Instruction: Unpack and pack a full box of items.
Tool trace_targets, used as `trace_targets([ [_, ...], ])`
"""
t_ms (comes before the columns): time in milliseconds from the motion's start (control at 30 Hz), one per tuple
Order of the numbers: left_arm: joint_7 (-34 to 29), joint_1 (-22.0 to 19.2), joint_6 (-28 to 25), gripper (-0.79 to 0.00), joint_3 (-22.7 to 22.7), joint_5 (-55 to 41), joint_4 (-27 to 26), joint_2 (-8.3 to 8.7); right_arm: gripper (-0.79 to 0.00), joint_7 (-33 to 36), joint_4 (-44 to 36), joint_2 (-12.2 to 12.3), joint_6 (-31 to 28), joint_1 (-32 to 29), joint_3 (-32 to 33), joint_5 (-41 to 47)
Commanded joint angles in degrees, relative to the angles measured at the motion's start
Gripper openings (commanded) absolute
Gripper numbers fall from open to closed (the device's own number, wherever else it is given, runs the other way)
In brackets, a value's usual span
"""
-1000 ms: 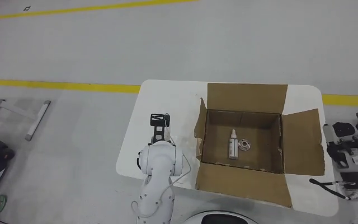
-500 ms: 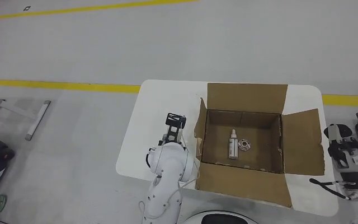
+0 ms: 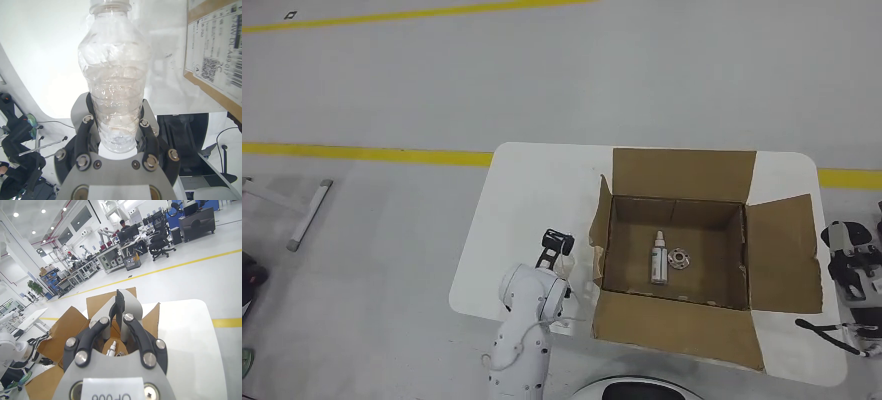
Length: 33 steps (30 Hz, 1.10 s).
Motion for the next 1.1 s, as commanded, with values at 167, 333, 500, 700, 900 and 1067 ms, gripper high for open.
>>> trace_targets([
  [167,-0.5,-2.0,1.1,-0.785,-1.9,-1.9,4.0,0.42,-0.785,0.0,0.0,0.0,0.0,0.0,0.0,0.0],
  [333,-0.4,-2.3,1.5,-0.785,-2.1,-1.3,4.6,0.53,-0.785,0.0,0.0,0.0,0.0,0.0,0.0,0.0],
  [500,-0.4,-2.3,1.5,-0.785,-2.1,-1.3,4.6,0.53,-0.785,0.0,0.0,0.0,0.0,0.0,0.0,0.0],
  [700,1.8,-1.6,2.1,-0.785,-2.5,-0.7,5.1,0.74,-0.785,0.0,0.0,0.0,0.0,0.0,0.0,0.0],
  [900,3.5,-1.7,2.6,-0.785,-6.1,-3.5,6.6,1.43,-0.785,0.0,0.0,0.0,0.0,0.0,0.0,0.0],
  [1067,4.7,-1.8,2.2,-0.785,-7.9,-5.9,8.5,1.93,-0.785,0.0,0.0,0.0,0.0,0.0,0.0,0.0],
])
